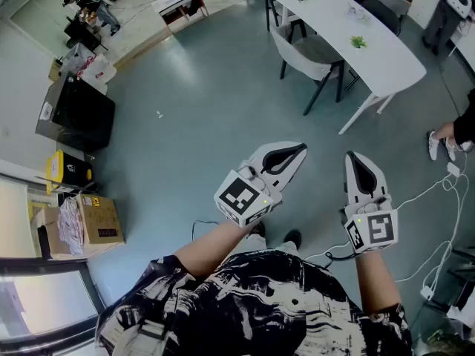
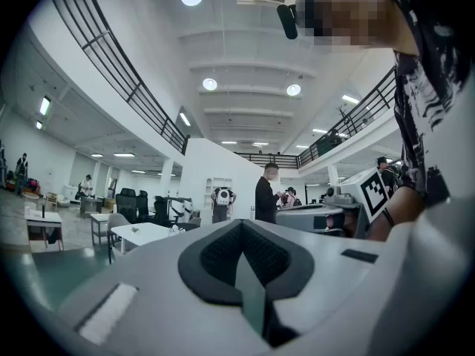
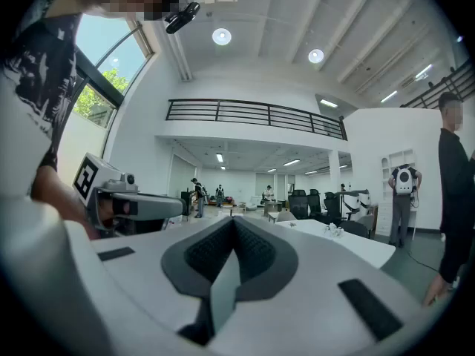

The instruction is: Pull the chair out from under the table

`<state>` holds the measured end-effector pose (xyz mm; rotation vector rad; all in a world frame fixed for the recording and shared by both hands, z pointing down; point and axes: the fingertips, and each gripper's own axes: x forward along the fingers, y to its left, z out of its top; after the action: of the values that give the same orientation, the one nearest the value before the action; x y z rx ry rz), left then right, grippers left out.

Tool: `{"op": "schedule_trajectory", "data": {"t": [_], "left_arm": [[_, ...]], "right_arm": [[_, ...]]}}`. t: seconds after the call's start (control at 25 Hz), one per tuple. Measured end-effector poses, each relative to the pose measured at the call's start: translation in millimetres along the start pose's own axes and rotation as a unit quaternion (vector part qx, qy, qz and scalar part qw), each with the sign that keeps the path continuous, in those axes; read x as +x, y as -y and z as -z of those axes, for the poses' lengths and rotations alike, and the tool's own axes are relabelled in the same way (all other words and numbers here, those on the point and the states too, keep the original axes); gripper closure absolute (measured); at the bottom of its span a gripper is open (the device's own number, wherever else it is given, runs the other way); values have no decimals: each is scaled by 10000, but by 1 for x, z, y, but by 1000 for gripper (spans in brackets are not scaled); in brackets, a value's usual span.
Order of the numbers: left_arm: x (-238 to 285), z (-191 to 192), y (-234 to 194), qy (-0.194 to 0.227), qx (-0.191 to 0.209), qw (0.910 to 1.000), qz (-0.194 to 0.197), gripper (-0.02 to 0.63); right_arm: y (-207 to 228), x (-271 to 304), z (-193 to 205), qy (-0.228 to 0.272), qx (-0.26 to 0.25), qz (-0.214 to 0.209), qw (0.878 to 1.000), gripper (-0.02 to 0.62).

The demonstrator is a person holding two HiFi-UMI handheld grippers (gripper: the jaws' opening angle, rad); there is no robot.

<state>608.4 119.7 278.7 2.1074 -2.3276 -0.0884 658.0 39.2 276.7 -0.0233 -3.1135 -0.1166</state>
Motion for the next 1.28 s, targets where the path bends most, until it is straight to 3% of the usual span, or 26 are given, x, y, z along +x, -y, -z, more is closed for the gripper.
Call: {"op": "schedule_trajectory", "data": {"t": [0.64,0.76,0.8,0.84,0.88,1.28], "left_arm": [[3,1,4,-18,17,10000,21,601],[3,-6,4,152,-31,9998,106,601],[4,-10,4,248,-43,9996,156,575],[5,-13,2,323,-50,9993,201,312],[5,-15,0,365,-52,9990,237,172],[4,-11,-14,227,169,9995,132,172]], "right_arm": [[3,-2,2,-4,-1,-80,10000,595],[3,2,-4,224,140,-292,9992,592],[3,4,-8,345,196,-414,9984,363],[1,6,-11,449,214,-538,9973,101],[0,7,-13,524,178,-648,9964,69],[9,4,-12,552,133,-773,9954,51]]}}
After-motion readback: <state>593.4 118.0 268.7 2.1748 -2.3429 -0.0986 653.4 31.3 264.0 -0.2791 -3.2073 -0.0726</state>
